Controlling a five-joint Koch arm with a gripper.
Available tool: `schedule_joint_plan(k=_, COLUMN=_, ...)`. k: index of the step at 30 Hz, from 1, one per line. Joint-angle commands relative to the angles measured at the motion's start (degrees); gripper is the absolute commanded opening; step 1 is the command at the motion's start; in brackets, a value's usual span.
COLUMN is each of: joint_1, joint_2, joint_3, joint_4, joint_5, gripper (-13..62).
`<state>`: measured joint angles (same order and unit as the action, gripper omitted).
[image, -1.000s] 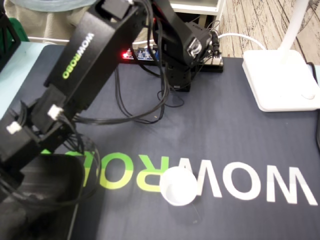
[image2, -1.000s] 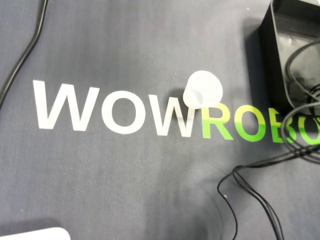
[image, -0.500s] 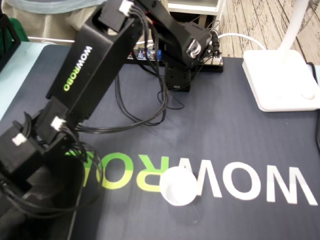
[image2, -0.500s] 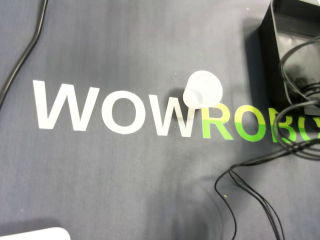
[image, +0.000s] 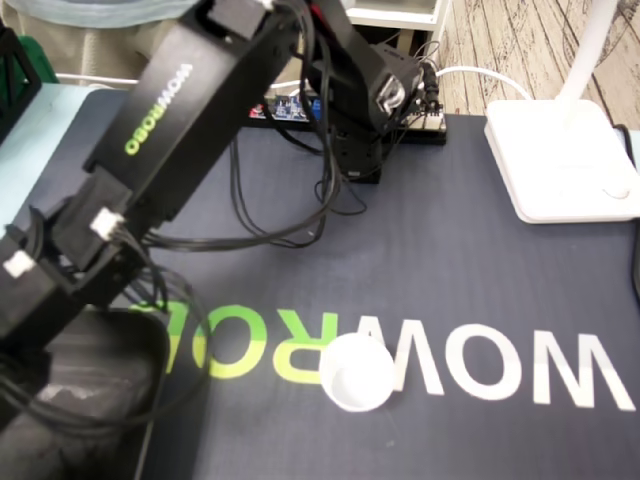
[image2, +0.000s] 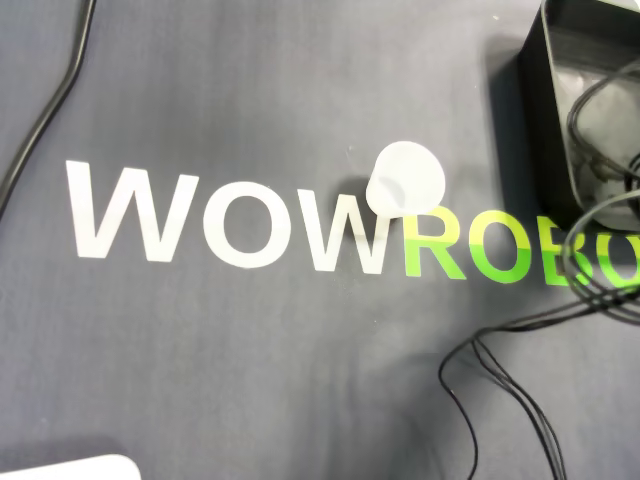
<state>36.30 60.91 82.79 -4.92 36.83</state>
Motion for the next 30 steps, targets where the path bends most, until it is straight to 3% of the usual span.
schedule_joint_plan(k=1, joint_1=-0.62, joint_2=5.89, joint_3=-4.48, joint_4=2.55, joint_5=-1.93, gripper=1.1)
schedule_joint_plan(k=6, joint_1=-2.37, joint_2=16.79, joint_3=-1.41, joint_4=17.05, joint_5=-11.69, gripper=1.1)
schedule_joint_plan(k=22, joint_1=-14.33, joint_2=47.37, joint_3=32.70, joint_4=15.56, joint_5=-36.74, gripper=1.2)
schedule_joint_plan(k=27, joint_1=-21.97, joint_2=58.36, joint_3=47.02, joint_4=5.01, joint_5=-54.49, gripper=1.1)
schedule_joint_plan(k=30, joint_1=-27.77, joint_2=63.54, joint_3=54.84, joint_4=-0.97, joint_5=-75.67, gripper=1.1)
